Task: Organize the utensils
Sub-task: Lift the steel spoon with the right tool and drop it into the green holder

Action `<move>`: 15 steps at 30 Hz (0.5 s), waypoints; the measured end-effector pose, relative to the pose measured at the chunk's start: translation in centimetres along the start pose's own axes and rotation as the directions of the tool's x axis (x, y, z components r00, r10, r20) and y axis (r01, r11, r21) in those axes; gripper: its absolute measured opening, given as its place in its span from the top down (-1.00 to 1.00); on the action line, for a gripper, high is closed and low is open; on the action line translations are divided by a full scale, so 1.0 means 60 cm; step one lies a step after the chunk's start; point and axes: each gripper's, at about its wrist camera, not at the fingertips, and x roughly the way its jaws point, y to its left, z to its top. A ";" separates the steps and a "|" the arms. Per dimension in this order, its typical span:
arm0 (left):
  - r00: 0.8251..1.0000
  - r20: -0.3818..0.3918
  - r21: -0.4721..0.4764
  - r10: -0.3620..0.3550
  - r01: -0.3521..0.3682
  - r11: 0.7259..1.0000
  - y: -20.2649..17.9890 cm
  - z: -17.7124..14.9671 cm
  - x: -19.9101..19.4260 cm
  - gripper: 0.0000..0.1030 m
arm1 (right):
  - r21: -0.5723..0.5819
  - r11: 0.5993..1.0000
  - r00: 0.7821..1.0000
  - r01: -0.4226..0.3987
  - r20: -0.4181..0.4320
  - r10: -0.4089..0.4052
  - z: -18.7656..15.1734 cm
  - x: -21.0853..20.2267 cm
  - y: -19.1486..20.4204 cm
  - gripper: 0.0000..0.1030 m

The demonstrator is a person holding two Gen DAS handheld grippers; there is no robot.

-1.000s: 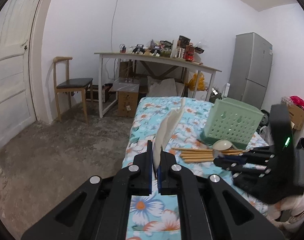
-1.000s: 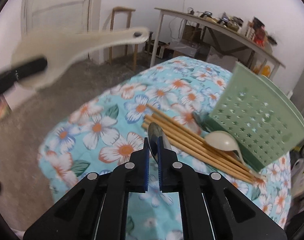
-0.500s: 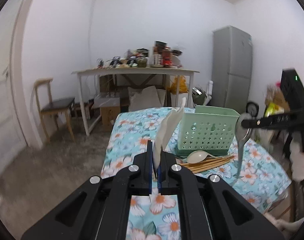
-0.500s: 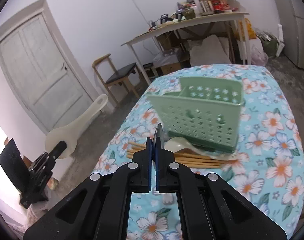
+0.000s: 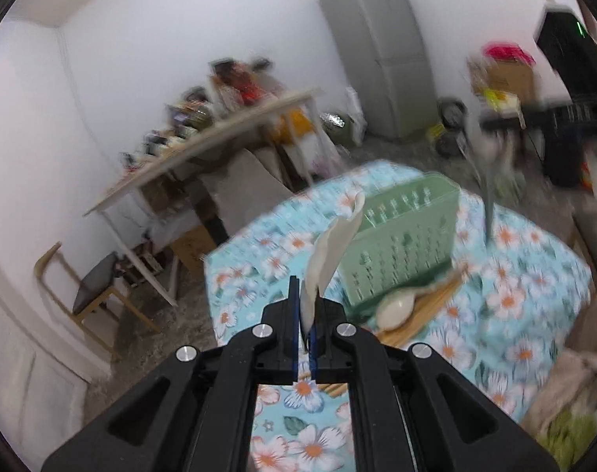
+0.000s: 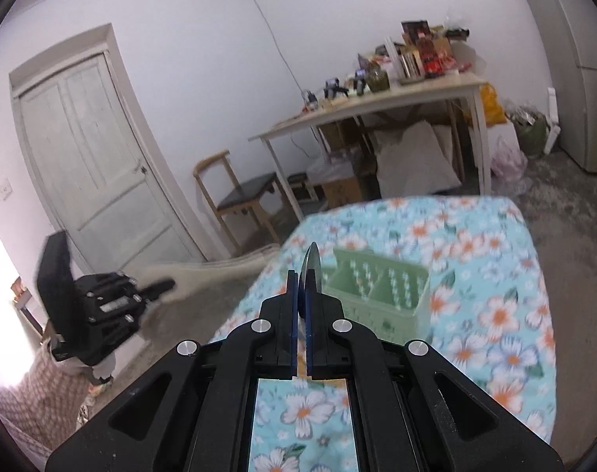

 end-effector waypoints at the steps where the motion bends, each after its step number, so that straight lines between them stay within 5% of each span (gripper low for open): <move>1: 1.000 -0.024 0.020 -0.012 0.013 1.000 0.006 0.008 0.007 0.94 | 0.001 1.000 1.000 -0.010 0.008 0.010 0.008 -0.002 -0.006 0.98; 9: 0.969 -0.234 0.102 -0.080 0.106 0.989 0.040 0.063 0.076 0.94 | -0.004 0.996 0.990 -0.093 0.109 0.093 0.087 -0.005 -0.033 0.98; 15: 0.939 -0.343 0.235 -0.034 0.121 0.964 0.032 0.093 0.123 0.93 | 0.001 0.995 0.989 -0.101 0.105 0.100 0.104 0.029 -0.047 0.98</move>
